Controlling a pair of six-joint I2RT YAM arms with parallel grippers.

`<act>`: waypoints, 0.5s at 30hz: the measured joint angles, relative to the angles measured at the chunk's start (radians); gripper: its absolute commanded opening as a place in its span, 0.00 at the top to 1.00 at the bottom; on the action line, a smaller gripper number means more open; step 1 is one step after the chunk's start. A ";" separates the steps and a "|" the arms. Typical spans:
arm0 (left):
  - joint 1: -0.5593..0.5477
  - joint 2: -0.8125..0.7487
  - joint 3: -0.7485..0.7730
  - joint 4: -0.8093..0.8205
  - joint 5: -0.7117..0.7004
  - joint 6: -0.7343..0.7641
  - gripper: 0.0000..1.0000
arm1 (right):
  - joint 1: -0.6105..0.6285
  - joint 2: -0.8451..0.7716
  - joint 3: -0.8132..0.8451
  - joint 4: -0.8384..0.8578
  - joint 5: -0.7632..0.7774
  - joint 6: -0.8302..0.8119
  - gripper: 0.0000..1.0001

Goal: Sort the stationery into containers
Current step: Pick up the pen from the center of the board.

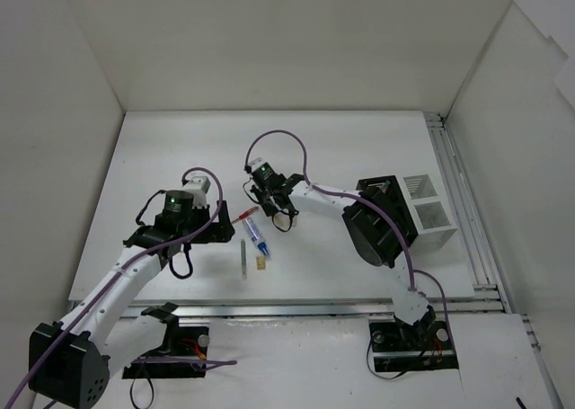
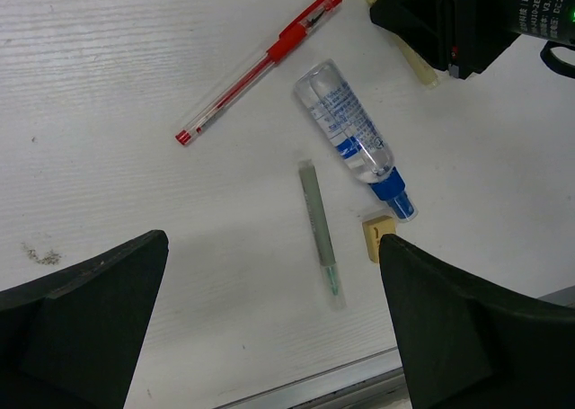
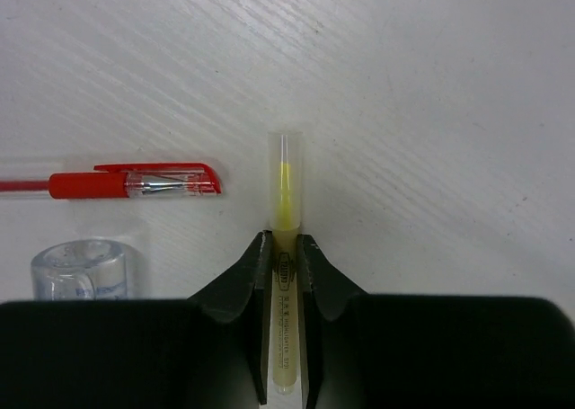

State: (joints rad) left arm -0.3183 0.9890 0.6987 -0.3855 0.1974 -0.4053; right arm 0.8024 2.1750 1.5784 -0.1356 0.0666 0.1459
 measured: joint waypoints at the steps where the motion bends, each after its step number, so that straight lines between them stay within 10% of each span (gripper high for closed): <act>1: 0.000 0.001 0.000 0.000 0.000 0.000 0.00 | 0.000 0.000 0.000 0.001 0.000 -0.001 1.00; 8: 0.000 0.002 0.000 0.000 0.005 0.000 0.00 | -0.003 -0.100 -0.153 0.113 -0.029 -0.020 1.00; 15: -0.005 0.002 -0.004 -0.001 0.003 -0.005 0.00 | -0.085 -0.567 -0.515 0.406 -0.079 -0.061 1.00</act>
State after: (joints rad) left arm -0.3233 0.9905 0.6945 -0.3862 0.2008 -0.4103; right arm 0.7177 1.6077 1.0634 0.2707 -0.0128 0.0853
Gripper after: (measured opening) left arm 0.996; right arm 0.107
